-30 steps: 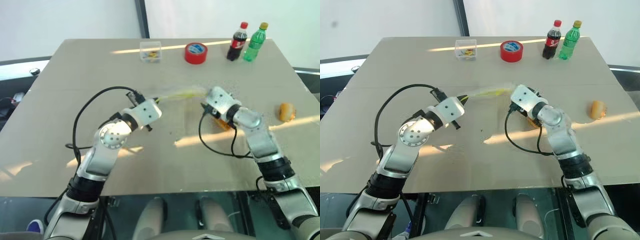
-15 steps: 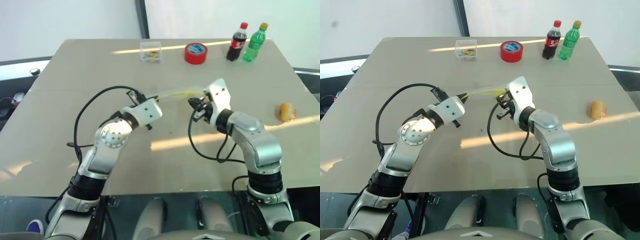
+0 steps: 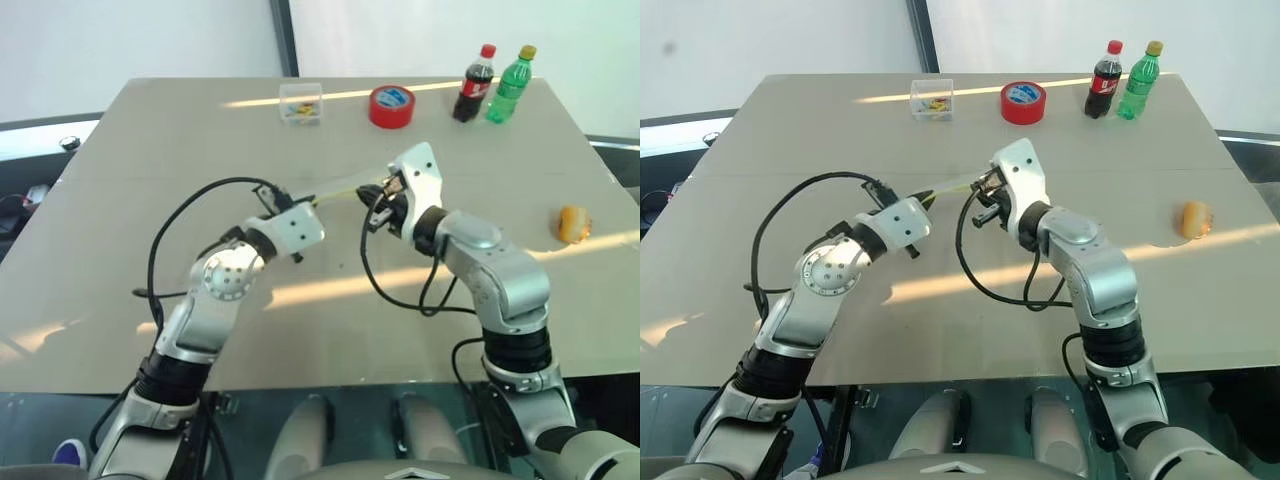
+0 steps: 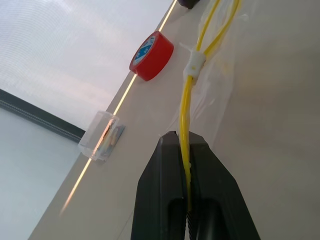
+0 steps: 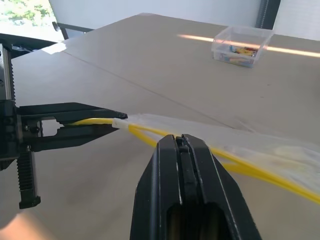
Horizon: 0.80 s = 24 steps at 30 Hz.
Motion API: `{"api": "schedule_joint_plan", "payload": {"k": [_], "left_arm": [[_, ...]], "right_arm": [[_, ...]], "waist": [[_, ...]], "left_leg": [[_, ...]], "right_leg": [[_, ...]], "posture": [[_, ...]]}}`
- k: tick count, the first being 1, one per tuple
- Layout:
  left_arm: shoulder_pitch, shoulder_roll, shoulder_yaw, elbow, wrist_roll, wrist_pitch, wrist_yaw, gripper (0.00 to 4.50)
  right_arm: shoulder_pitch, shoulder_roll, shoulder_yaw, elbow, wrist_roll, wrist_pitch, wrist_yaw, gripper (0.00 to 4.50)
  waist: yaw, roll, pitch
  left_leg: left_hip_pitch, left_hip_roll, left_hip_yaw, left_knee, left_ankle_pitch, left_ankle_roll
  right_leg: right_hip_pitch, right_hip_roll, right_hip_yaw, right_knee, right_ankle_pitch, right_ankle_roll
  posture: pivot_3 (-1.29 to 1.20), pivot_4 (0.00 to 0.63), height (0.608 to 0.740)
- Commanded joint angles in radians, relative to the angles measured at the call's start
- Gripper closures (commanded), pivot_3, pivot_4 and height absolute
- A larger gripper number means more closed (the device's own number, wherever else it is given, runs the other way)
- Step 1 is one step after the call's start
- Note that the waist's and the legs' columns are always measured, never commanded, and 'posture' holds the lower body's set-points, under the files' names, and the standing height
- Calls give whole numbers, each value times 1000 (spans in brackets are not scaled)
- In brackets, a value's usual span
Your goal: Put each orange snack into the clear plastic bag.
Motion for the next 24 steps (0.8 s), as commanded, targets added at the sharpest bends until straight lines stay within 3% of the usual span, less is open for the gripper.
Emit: {"api": "schedule_joint_plan", "payload": {"k": [1, 10, 24], "left_arm": [[0, -5, 16, -65, 10, -5, 12, 4500], [6, -11, 13, -81, 6, -7, 0, 4500], [9, -31, 20, -89, -13, 36, -7, 4500]], "right_arm": [[-19, 7, 15, 8, 18, -26, -16, 4494], [-16, 27, 19, 73, 29, -60, -43, 4494], [-11, 152, -137, 109, 170, 15, -159, 4494]], "waist": [[0, 0, 0], [0, 0, 0], [-1, 0, 0]], "left_leg": [[0, 0, 0, 0, 0, 0], [0, 0, 0, 0, 0, 0], [0, 0, 0, 0, 0, 0]], "right_leg": [[0, 0, 0, 0, 0, 0], [0, 0, 0, 0, 0, 0], [0, 0, 0, 0, 0, 0]], "posture": [[0, 150, 740], [0, 150, 740], [0, 150, 740]]}}
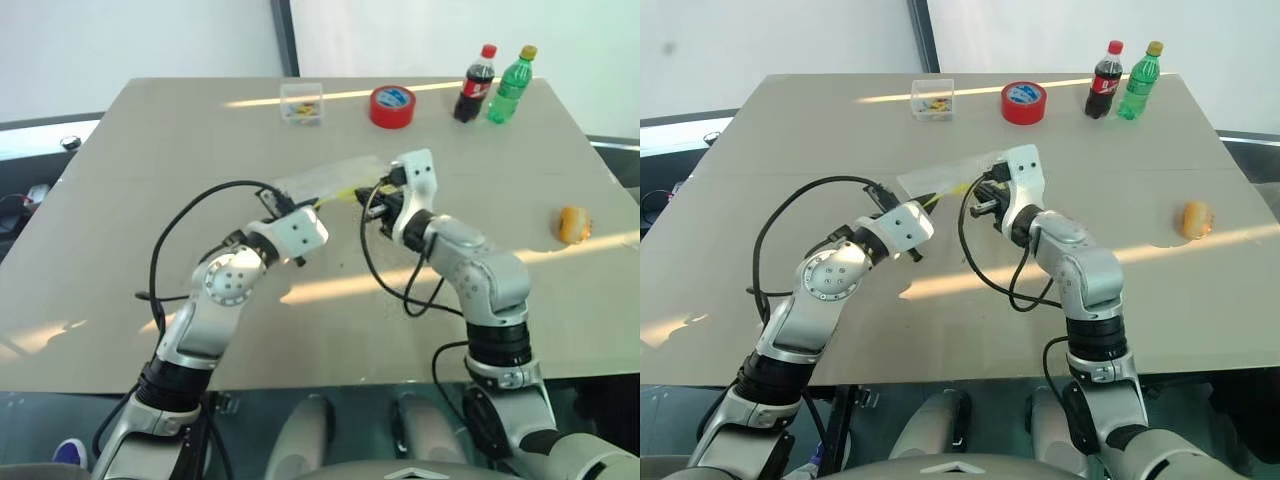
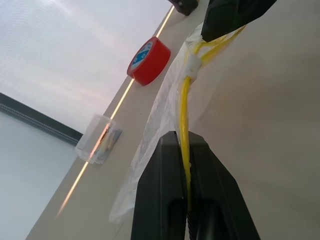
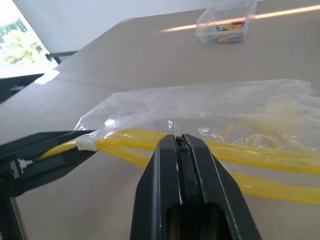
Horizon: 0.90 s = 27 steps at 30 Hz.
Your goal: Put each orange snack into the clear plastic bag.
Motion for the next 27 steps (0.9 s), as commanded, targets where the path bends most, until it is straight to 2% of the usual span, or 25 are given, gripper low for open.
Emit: {"api": "schedule_joint_plan", "payload": {"k": [1, 7, 19, 23, 27], "left_arm": [[-13, -18, 23, -62, -12, 35, 2, 4500], [-43, -34, 34, -51, -2, 85, 14, 4500], [-35, -28, 36, -75, 7, 109, 29, 4500], [-31, -25, 29, -79, 3, 94, 25, 4500], [-2, -5, 17, -91, 0, 56, 6, 4500]], "right_arm": [[-5, -5, 4, -23, 40, 17, 1, 4494], [30, -70, 91, -46, 39, 18, 36, 4494], [39, -113, 128, -33, 17, -24, 27, 4494], [29, -103, 121, -6, 22, -45, 19, 4494], [7, -31, 39, 41, 73, -58, -20, 4494]], "waist": [[0, 0, 0], [-1, 0, 0], [0, 0, 0], [-1, 0, 0], [-2, 0, 0]], "left_leg": [[0, 0, 0, 0, 0, 0], [0, -1, 0, 0, 0, 0], [0, -1, 0, 0, 0, 0], [0, 0, 0, 0, 0, 0], [0, 0, 0, 0, 0, 0]], "right_leg": [[0, 0, 0, 0, 0, 0], [0, 0, 0, 0, 0, 0], [0, 0, 0, 0, 0, 0], [0, 0, 0, 0, 0, 0], [0, 0, 0, 0, 0, 0]], "posture": [[0, 150, 740], [0, 150, 740], [0, 150, 740], [0, 150, 740], [0, 150, 740]]}}
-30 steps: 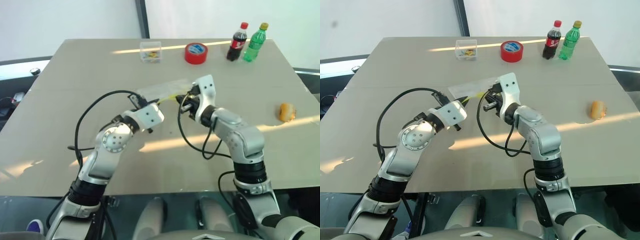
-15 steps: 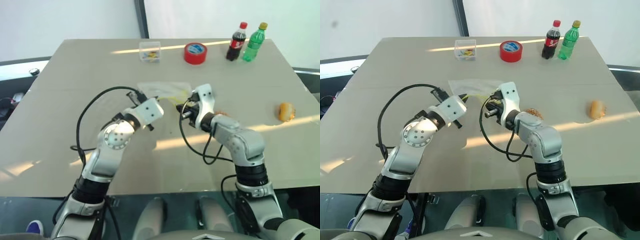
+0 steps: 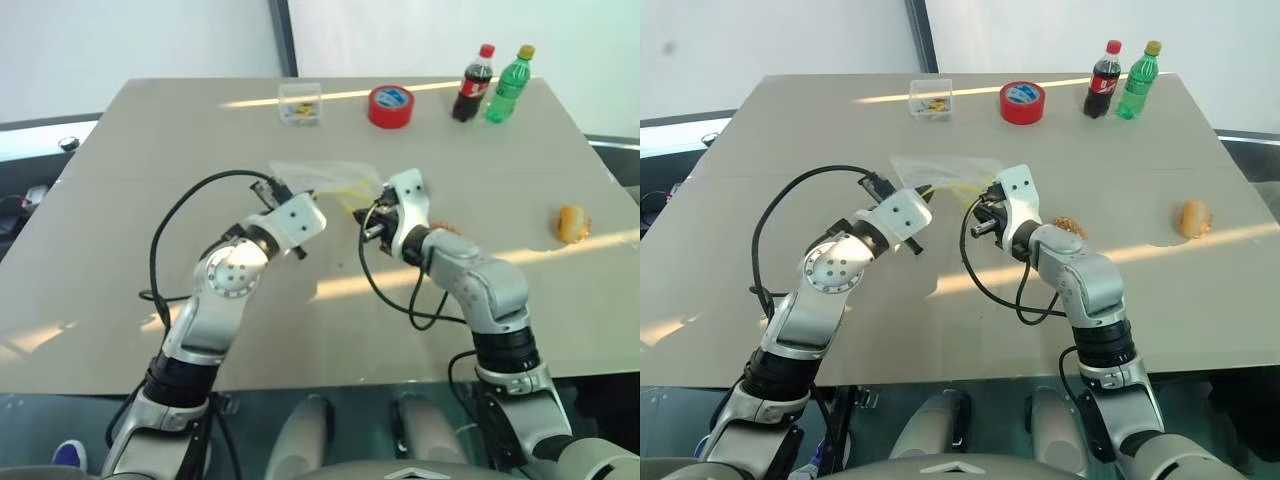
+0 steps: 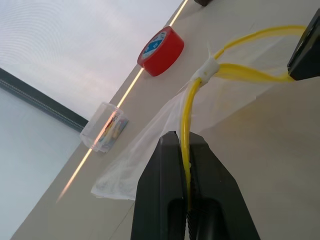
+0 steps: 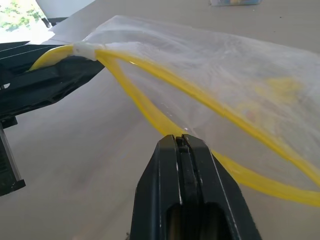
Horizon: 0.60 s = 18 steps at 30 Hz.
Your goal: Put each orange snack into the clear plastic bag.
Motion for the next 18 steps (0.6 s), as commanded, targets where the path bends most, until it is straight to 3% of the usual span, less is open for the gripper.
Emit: {"api": "schedule_joint_plan", "payload": {"k": [1, 7, 11, 12, 18], "left_arm": [[17, 21, 8, -54, -2, -50, -10, 4500], [26, 45, 20, -44, -18, -80, -32, 4500], [24, 46, 20, -35, -43, -85, -51, 4500], [21, 44, 20, -31, -57, -88, -60, 4500], [-23, 55, 20, -3, -88, -89, -100, 4500]], "right_arm": [[-44, 57, -85, 24, 59, -36, -33, 4494], [-107, 118, -227, 150, 133, -72, -76, 4494], [-120, 107, -189, 201, 98, -154, -55, 4494], [-119, 94, -155, 220, 61, -184, -55, 4494], [-144, -220, 336, 407, -568, -761, -93, 4494]], "waist": [[1, 0, 0], [4, 0, 0], [2, 0, 0], [0, 0, 0], [1, 1, 0]], "left_leg": [[0, 0, 0, 0, 0, 0], [0, 0, 0, 0, 0, 0], [0, 0, 0, 0, 0, 0], [0, 0, 0, 0, 0, 0], [0, -2, 1, 0, 0, 0]], "right_leg": [[0, 0, 0, 0, 0, 0], [0, 0, 0, 0, 0, 0], [0, 0, 0, 0, 0, 0], [0, 0, 0, 0, 0, 0], [-1, 0, 0, 0, 0, 0]], "posture": [[0, 150, 740], [0, 150, 740], [0, 150, 740], [0, 150, 740], [0, 150, 740]]}}
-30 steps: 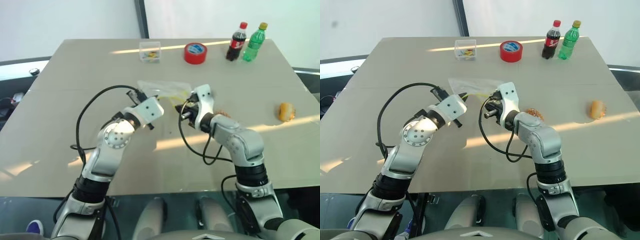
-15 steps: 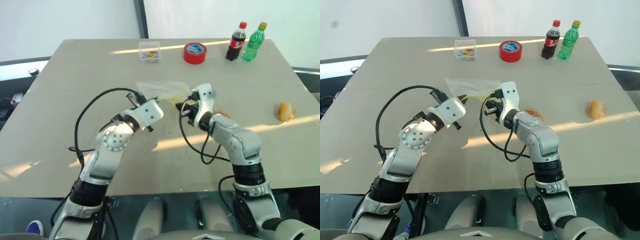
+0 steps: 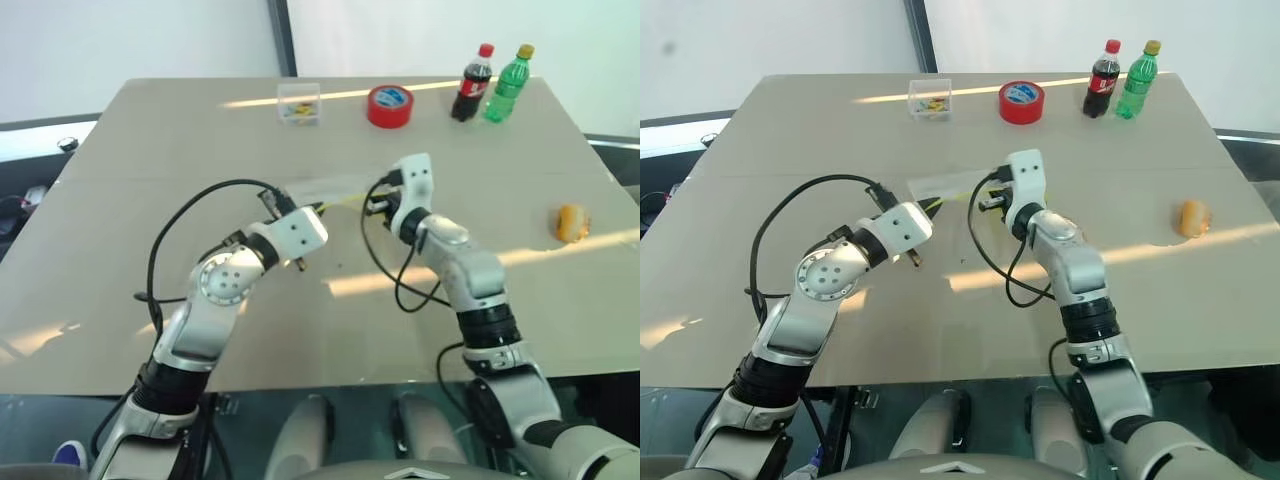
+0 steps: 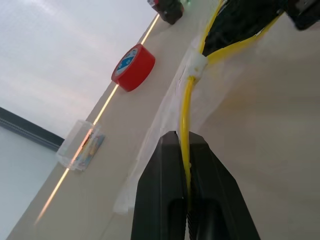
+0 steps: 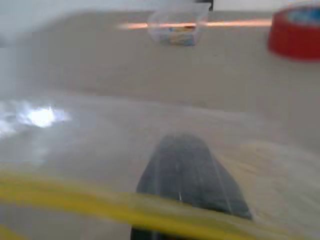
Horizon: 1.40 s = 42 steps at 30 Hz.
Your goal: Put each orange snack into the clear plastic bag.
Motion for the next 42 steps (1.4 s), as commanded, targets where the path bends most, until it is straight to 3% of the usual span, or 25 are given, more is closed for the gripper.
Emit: {"api": "schedule_joint_plan", "payload": {"k": [1, 5, 8, 11, 13, 14, 15, 17, 18, 20, 26, 35, 42], "left_arm": [[-36, 20, 20, 1, -11, -30, -14, 4500], [-46, 27, 20, 22, -16, -49, -18, 4500], [-54, 20, 18, 37, -21, -51, -16, 4500], [-60, 19, 14, 46, -27, -61, -21, 4500], [-65, 16, 13, 57, -37, -70, -27, 4500], [-67, 15, 11, 63, -39, -75, -29, 4500], [-70, 15, 10, 69, -42, -82, -33, 4500], [-73, 17, 12, 76, -52, -88, -44, 4500], [-73, 18, 16, 78, -55, -88, -48, 4500], [-69, 25, 21, 83, -62, -94, -56, 4500], [-69, 27, 33, 129, -52, -67, -44, 4500], [-76, 14, 49, 212, -64, -27, -22, 4500], [-105, 13, 43, 239, -79, -67, -35, 4500]], "right_arm": [[-65, -133, 214, 89, -320, -310, -28, 4494], [-116, -229, 303, 173, -474, -470, -17, 4494], [-129, -247, 297, 212, -494, -525, 9, 4494], [-129, -244, 277, 233, -504, -527, 28, 3583], [-124, -246, 267, 232, -517, -524, 25, 2666], [-122, -248, 263, 231, -523, -521, 25, 2596], [-121, -252, 258, 228, -530, -514, 26, 1879], [-120, -259, 249, 215, -536, -505, 36, 1279], [-119, -262, 245, 207, -539, -502, 42, 615], [-111, -275, 239, 187, -548, -496, 55, 72], [-36, -323, 187, 47, -566, -443, 65, 72], [274, -283, -76, -543, -378, 114, 301, 72], [378, -259, -182, -655, -237, 382, 364, 72]], "waist": [[-1, 0, 0], [-3, 0, 0], [-3, 0, 0], [-1, -1, 0], [0, -1, 0], [0, -1, 0], [0, -1, 0], [0, -1, 0], [0, -1, 0], [0, 0, 0], [1, -1, 0], [8, -1, 0], [6, -1, 0]], "left_leg": [[0, 0, 0, 0, 0, 0], [0, 0, 1, 0, 2, -3], [0, 1, 1, 0, 2, -3], [0, 1, 1, 0, 1, -2], [0, 1, 1, 0, 1, -2], [0, 1, 1, 0, 1, -2], [0, 1, 1, 0, 1, -2], [0, 1, 1, 0, 1, -2], [0, 1, 1, 0, 1, -2], [0, 1, 1, 0, 1, -2], [0, 1, 0, 0, 1, -2], [-2, 1, -2, 2, 0, 0], [-1, 1, -2, 2, 0, 0]], "right_leg": [[0, 0, 0, 0, 0, 0], [0, 0, 1, 0, 0, 0], [0, 1, 1, 0, 0, 0], [0, 1, 1, 0, 0, 0], [0, 0, 1, 0, 0, 0], [0, 0, 1, 0, 0, 0], [0, 0, 1, 0, 0, 0], [0, 0, 1, 0, 0, 0], [0, 0, 1, 0, 0, 0], [0, 0, 1, 0, 0, 0], [0, 0, 1, 0, 0, 0], [1, 0, -1, 0, 0, 0], [2, 0, -1, 0, 0, 0]], "posture": [[0, 150, 740], [0, 150, 740], [0, 150, 740], [0, 150, 740], [0, 150, 740], [0, 150, 740], [0, 150, 740], [0, 150, 740], [0, 150, 740], [0, 150, 740], [0, 150, 740], [0, 150, 740], [0, 150, 740]]}}
